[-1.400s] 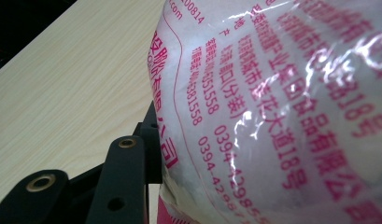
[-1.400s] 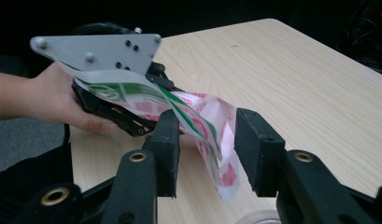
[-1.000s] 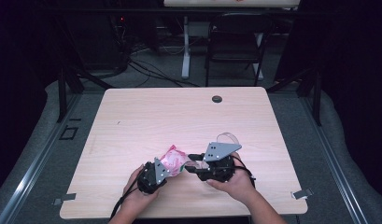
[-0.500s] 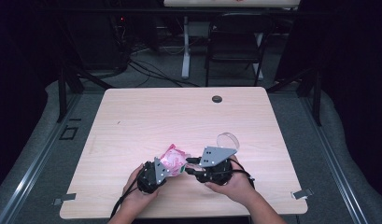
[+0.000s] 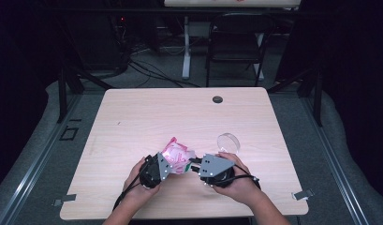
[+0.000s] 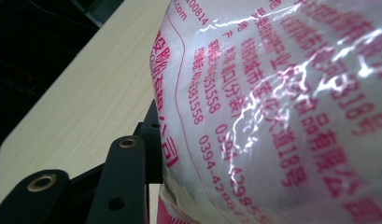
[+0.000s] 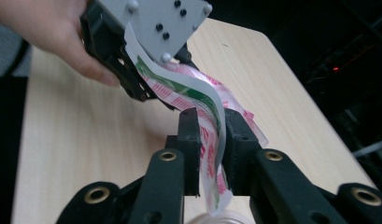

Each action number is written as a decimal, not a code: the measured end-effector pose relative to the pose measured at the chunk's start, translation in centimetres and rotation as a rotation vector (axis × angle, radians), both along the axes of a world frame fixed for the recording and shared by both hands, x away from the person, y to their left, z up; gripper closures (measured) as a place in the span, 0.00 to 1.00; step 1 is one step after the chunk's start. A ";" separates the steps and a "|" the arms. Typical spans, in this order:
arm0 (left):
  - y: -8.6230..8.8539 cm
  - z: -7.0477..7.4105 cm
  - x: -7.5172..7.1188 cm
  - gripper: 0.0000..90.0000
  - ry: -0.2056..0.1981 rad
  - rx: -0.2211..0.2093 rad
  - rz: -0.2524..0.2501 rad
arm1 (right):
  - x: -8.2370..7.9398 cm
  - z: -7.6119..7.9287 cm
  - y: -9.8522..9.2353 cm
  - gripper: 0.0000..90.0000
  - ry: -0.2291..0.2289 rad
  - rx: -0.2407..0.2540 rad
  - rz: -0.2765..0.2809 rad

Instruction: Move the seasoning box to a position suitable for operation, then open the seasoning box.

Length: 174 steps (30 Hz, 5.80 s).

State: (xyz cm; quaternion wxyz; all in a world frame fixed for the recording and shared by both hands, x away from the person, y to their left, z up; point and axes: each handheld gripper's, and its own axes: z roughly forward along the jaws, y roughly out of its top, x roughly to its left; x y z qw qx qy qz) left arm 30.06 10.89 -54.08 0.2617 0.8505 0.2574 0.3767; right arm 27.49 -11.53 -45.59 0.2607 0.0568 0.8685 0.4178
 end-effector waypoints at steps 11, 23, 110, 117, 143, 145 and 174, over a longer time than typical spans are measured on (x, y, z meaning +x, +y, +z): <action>-0.9 1.0 0.8 0.65 -0.084 0.086 -0.014 | -0.3 0.1 -0.5 0.92 -0.133 -0.090 -0.031; -1.4 1.8 1.1 0.65 -0.132 0.125 -0.029 | -0.5 0.6 -1.0 1.00 -0.152 -0.128 -0.035; -4.1 2.3 0.8 0.66 -0.388 0.367 -0.141 | -1.1 -0.1 -3.9 1.00 -0.026 -0.077 -0.097; -4.2 2.4 0.7 0.66 -0.414 0.400 -0.138 | -1.1 -0.1 -3.9 1.00 -0.019 -0.076 -0.096; -4.4 3.2 0.6 0.66 -0.472 0.467 -0.151 | -1.0 -0.1 -4.2 1.00 -0.020 -0.080 -0.096; -4.4 3.2 0.6 0.66 -0.477 0.473 -0.151 | -1.0 -0.1 -4.2 1.00 -0.018 -0.076 -0.094; -4.6 3.7 0.6 0.67 -0.497 0.520 -0.171 | -0.9 0.0 -4.3 1.00 -0.014 -0.091 -0.094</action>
